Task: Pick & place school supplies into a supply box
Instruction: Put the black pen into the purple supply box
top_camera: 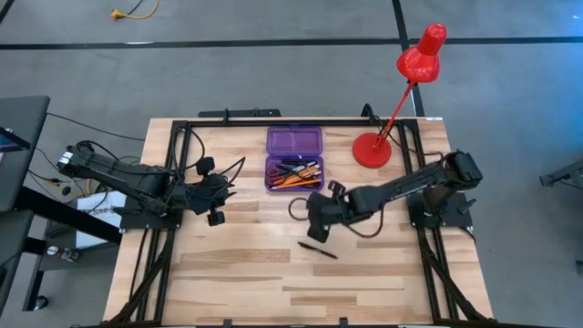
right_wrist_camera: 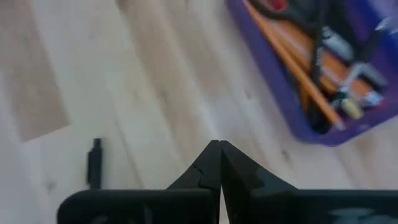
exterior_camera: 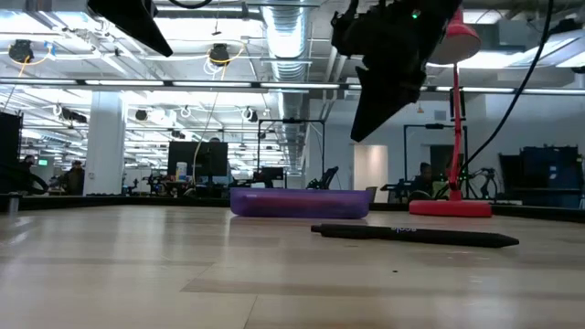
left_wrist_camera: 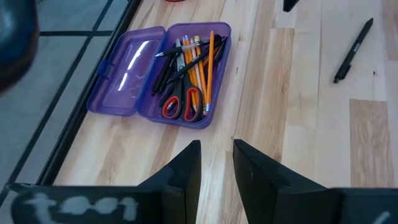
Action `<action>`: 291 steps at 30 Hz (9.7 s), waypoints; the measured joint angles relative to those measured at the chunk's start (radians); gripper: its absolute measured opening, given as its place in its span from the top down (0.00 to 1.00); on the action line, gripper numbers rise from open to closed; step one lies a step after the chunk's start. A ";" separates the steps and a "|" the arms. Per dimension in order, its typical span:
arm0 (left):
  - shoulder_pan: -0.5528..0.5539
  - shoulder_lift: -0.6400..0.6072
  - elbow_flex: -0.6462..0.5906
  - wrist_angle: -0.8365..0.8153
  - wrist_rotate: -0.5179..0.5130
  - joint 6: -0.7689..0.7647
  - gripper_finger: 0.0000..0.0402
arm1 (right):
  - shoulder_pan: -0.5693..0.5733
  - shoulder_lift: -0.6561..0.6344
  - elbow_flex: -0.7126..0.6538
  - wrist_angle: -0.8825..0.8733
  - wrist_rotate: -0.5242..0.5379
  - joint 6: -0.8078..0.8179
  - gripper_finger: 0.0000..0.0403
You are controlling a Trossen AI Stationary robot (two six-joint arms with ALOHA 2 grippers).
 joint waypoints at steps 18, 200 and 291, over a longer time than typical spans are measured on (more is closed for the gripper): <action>0.000 0.000 -0.001 0.023 -0.003 -0.014 0.79 | 0.102 0.205 0.040 0.234 -0.384 -0.093 0.72; -0.003 0.241 0.000 0.259 0.262 0.150 0.79 | -0.057 0.388 0.226 0.024 -0.414 -0.435 0.64; -0.150 0.224 -0.214 0.174 -0.038 -0.385 0.79 | -0.514 0.115 0.148 0.265 -0.684 -0.122 1.00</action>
